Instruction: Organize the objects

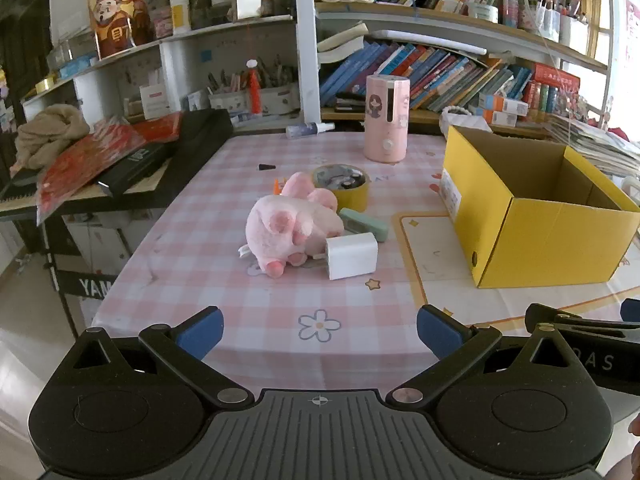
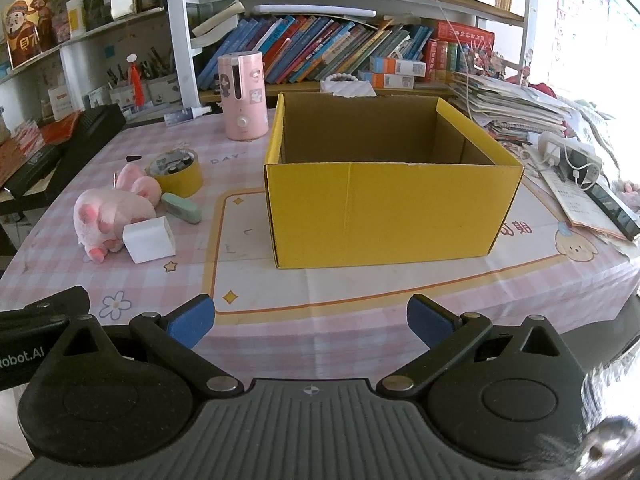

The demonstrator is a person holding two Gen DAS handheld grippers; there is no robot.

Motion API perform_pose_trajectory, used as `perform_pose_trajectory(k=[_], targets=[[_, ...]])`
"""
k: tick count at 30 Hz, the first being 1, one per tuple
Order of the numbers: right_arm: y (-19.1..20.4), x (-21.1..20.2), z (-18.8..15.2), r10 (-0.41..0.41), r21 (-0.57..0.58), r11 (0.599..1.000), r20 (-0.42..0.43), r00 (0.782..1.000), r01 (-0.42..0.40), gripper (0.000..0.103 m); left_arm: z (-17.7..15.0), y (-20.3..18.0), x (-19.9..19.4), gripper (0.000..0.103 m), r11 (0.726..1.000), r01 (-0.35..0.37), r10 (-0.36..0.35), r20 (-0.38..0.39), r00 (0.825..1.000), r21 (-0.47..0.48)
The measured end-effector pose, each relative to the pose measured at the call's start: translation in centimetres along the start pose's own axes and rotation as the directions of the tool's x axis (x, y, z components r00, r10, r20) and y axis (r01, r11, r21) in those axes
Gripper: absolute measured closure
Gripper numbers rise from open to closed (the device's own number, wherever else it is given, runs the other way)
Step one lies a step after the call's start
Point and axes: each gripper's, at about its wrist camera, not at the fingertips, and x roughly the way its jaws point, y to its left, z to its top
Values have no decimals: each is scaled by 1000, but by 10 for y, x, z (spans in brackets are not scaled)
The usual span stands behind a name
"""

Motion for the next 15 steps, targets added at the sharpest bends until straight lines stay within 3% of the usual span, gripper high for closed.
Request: perform_pose_trajectory(k=[15], targets=[[0,-3,-1,1,-1,1000,5,1000,-1,0,0,0,-1,0,1000,6,-6,1,1000,0]])
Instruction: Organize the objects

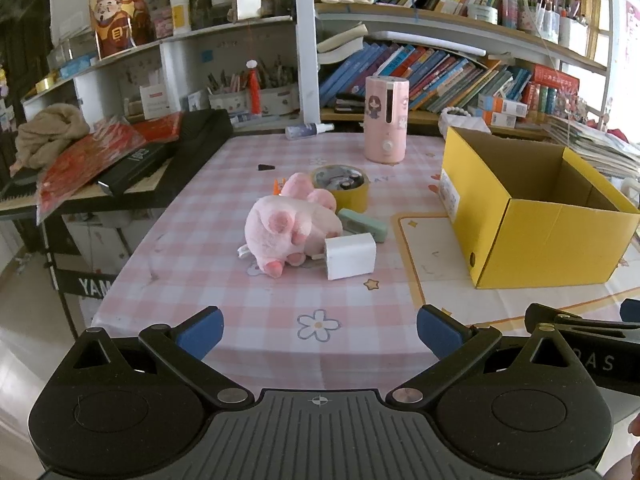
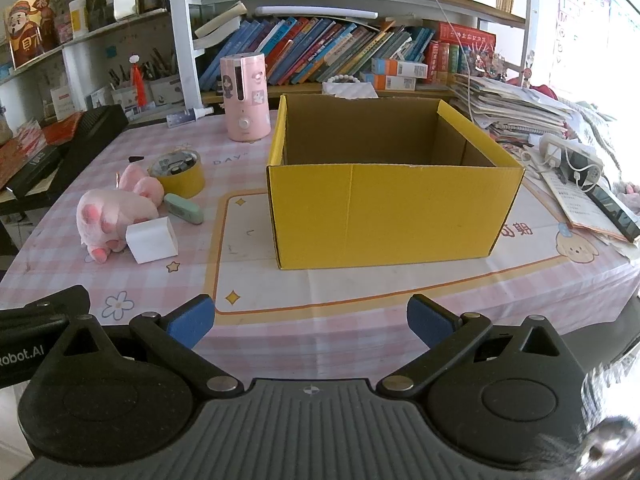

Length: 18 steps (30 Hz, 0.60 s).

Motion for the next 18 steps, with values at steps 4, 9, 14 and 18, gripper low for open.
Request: perform_pose_trajectory(k=[4,9,14,18], targets=[[-1,0,1,-1,2,1000,-3,1000,1,0,-1,0,1,0,1000,1,-1,-6,1000,-2],[-1,0,1,0,3,1000,-3,1000,0,0,0,0,2,0,1000,1,-1,-4,1000,-6],[-1,0,1,0,2,1000,3,1000,0,0,0,0,2,0,1000,-1,1,-1,1000,-7],[-1,0,2,-2,3,1000,2,1000,2,0,0,1,1,0,1000,9,-9,3,1000,-8]])
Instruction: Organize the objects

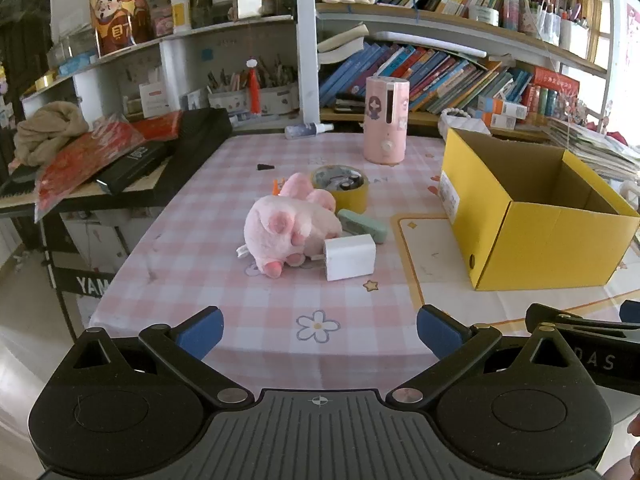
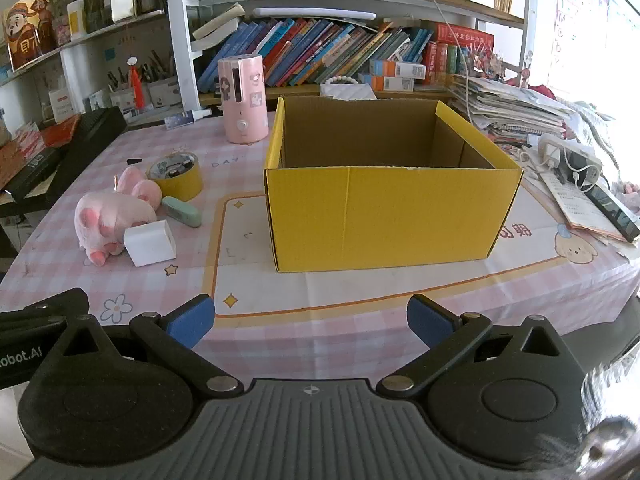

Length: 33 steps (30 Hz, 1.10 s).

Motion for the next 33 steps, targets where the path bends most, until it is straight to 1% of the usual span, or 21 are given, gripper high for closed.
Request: perform_pose_trajectory(k=[14,27,33], targets=[[2,-7,-4,-15,0,1000,27,1000,15,0,-1,4,-4,0,1000,27,-27,18,999,-3],[6,-14,-6,-26,-6,1000,50,998,26,0,-3,5,-9,0,999,38,-38,47,998,16],[5,-18,-11,-37,-4,999,47,998,37,0,-5,5,-11,0,999,47,-48,46,998,27]])
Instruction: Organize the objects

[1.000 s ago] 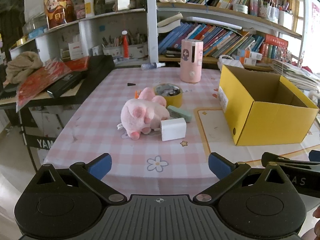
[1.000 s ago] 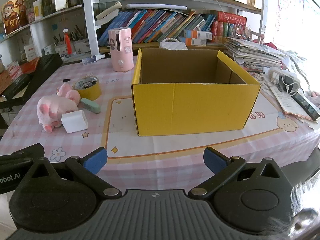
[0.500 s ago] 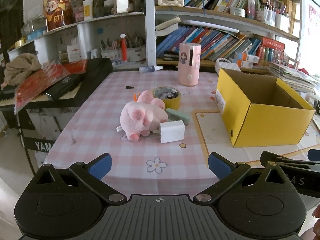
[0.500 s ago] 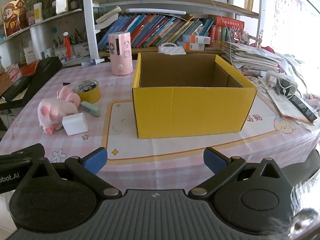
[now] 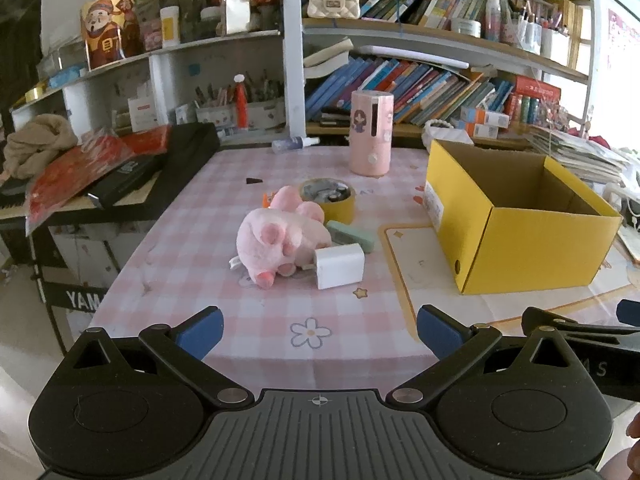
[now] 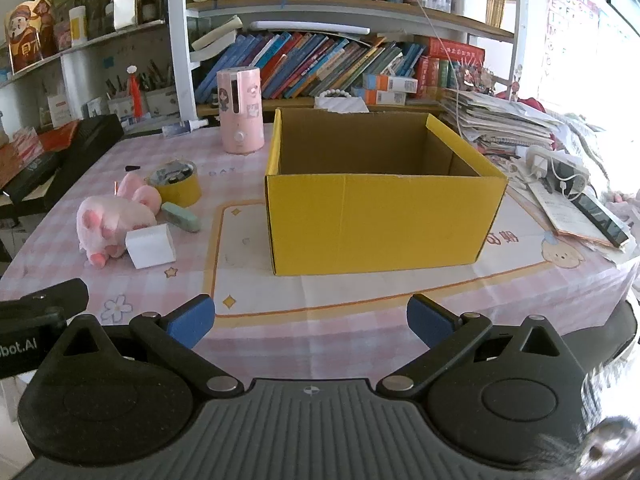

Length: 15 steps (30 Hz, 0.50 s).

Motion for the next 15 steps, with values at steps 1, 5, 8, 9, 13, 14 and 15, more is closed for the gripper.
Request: perform_pose_trajectory(k=[1,5,8,9,13,14,15], targets=[[-1,-1,0,-3,7,1000,1,1000,3,0,-1,0,-1,0,1000,2,-2,0,1000,5],[-1,-1,-2,-12,26,1000,-10,1000,12,0,-1,3,-4,0,1000,-1,1,10,1000,7],[2,-3,-3,-5,17,1000,2,1000,5,0,-2,9,-7,0,1000,-8,8,13,1000,-7],[3,-5,-3,-2,13,1000,8,1000,2,0,-2,11,-8,0,1000,-10,11,15,1000,-12],[12,-10,-4,6,-2,1000,21,1000,-6,0,-3,20,-13,0,999,-9,10,27,1000,-32],[13,-11,-4,6,-4,1000,24,1000,-6,0,-4,22,-15,0,999,-5,6,32,999,-41],[16,-12,-5,7,-8,1000,26,1000,-7,0,-3,26,-17,0,999,-2,4,37,999,-53]])
